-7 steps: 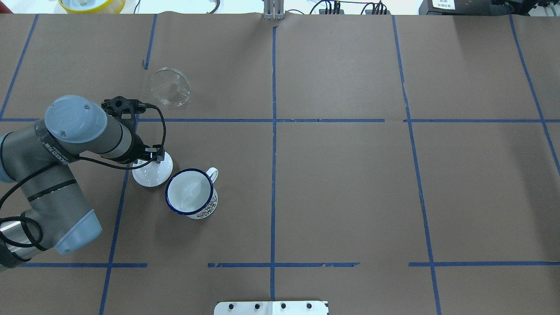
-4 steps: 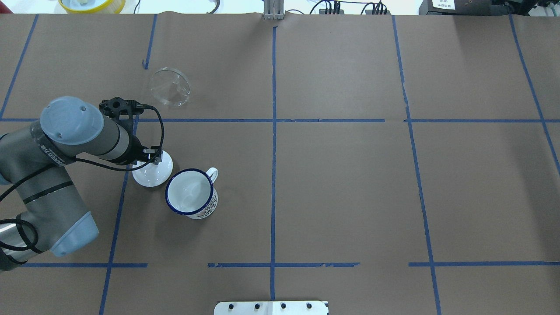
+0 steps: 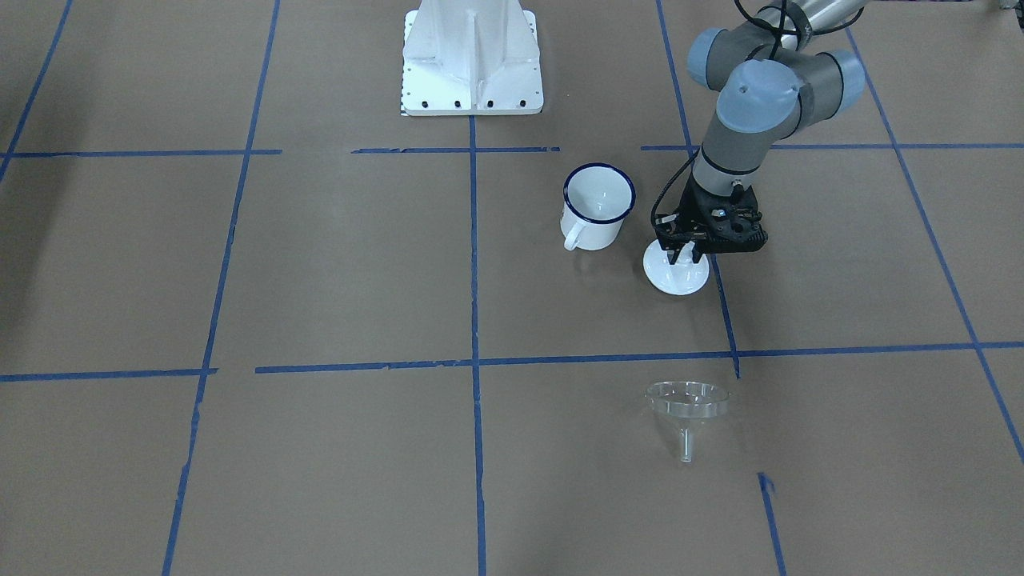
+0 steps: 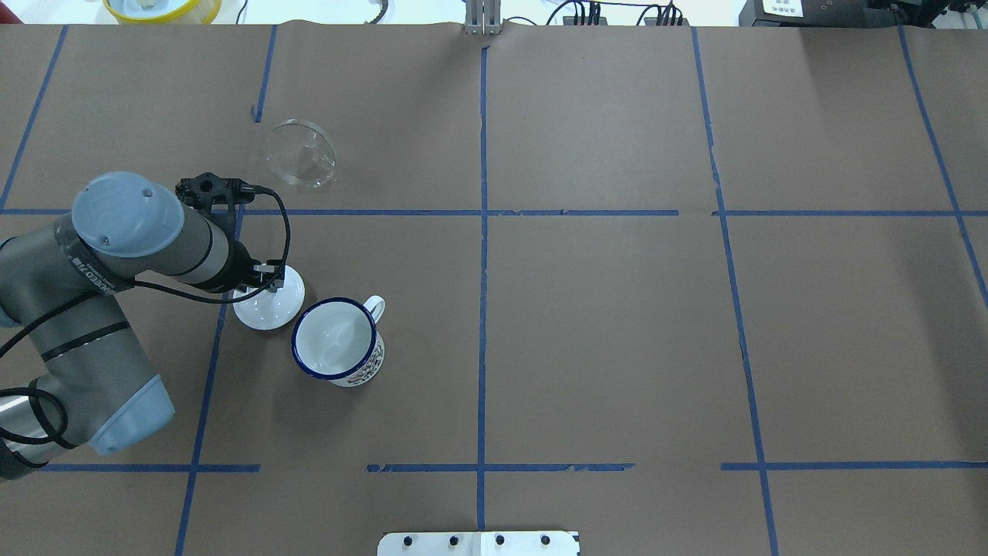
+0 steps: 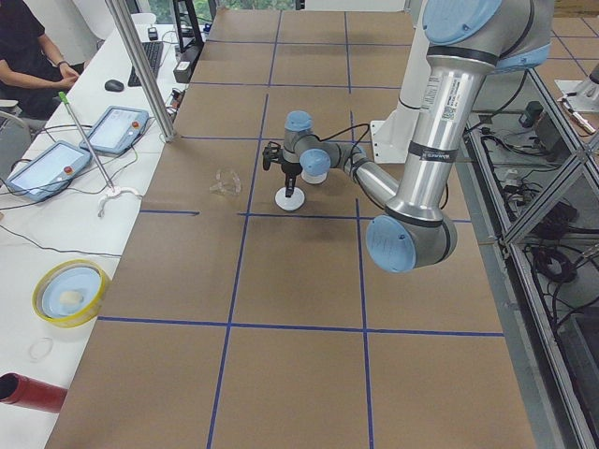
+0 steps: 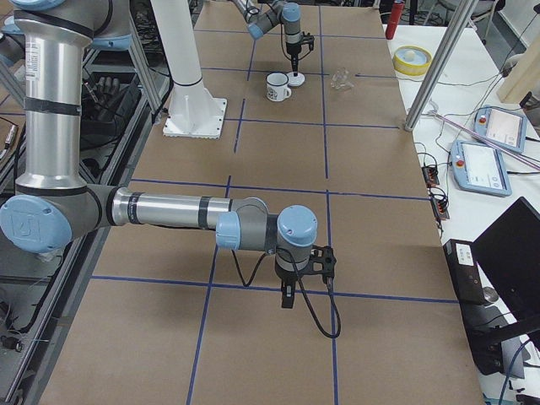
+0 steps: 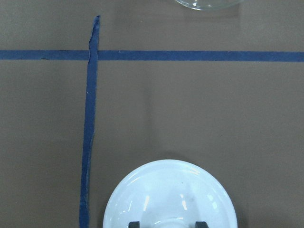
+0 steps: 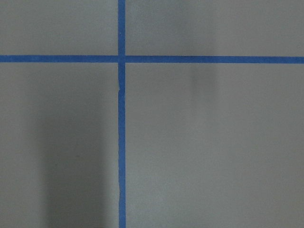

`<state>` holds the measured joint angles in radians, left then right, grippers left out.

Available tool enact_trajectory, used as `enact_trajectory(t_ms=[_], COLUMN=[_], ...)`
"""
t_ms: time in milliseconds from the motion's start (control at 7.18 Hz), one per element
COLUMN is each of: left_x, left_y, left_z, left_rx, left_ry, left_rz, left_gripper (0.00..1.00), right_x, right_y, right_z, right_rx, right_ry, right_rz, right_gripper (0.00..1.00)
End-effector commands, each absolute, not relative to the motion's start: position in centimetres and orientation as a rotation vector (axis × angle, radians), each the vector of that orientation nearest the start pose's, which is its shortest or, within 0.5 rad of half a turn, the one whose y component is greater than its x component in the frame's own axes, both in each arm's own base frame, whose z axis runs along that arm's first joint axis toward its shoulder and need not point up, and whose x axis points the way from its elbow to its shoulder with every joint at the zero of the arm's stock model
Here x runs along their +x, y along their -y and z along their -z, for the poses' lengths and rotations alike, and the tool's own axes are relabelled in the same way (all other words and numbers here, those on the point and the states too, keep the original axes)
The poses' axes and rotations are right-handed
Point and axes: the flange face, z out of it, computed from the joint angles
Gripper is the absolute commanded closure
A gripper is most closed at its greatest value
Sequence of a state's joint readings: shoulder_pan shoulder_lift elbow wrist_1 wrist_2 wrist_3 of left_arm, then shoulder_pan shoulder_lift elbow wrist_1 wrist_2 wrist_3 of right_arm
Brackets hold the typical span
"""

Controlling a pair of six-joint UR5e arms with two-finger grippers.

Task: Remove funnel from cup
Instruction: 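Lift the white lid with the left gripper and carry it over the mug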

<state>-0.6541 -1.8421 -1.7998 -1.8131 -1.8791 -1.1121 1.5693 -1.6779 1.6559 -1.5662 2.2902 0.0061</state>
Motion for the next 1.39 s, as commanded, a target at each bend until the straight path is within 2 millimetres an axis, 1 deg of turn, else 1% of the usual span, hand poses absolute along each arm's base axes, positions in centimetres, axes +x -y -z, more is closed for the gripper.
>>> enact_trajectory(t_ms=[0, 139, 278, 418, 557, 696, 835, 975, 1114, 1253], left_x=[40.8, 39.7, 38.0, 35.7, 32.6, 30.8, 30.2, 31.1, 34.1, 37.4], left_y=[44.1, 43.8, 42.7, 42.1, 43.8, 43.8, 42.4, 42.1, 40.7, 39.9], left_z=[-37.9, -36.3, -33.6, -30.9, -28.3, -25.8, -24.3, -23.2, -21.8, -21.8], left_rx=[0.134, 0.102, 0.090, 0.099, 0.123, 0.129, 0.097, 0.030, -0.014, -0.059], left_ry=[-0.800, -0.816, -0.785, -0.748, -0.726, -0.725, -0.765, -0.803, -0.820, -0.807], left_rz=[0.062, 0.058, 0.048, 0.005, 0.029, 0.051, 0.056, 0.146, 0.172, 0.171], left_gripper=[1.00, 1.00, 1.00, 1.00, 1.00, 1.00, 1.00, 1.00, 1.00, 1.00], right_x=[6.7, 6.7, 6.7, 6.7, 6.7, 6.7, 6.7, 6.7, 6.7, 6.7], right_y=[44.5, 44.5, 44.5, 44.6, 44.5, 44.5, 44.5, 44.5, 44.5, 44.5], right_z=[-67.1, -67.0, -67.1, -67.0, -67.1, -67.1, -67.1, -67.0, -67.0, -67.1], right_rx=[-0.020, -0.019, -0.020, -0.019, -0.020, -0.020, -0.020, -0.019, -0.019, -0.020], right_ry=[0.719, 0.719, 0.719, 0.719, 0.719, 0.719, 0.719, 0.719, 0.719, 0.719], right_rz=[-0.011, -0.010, -0.011, -0.010, -0.011, -0.011, -0.011, -0.010, -0.010, -0.011], right_gripper=[0.00, 0.00, 0.00, 0.00, 0.00, 0.00, 0.00, 0.00, 0.00, 0.00])
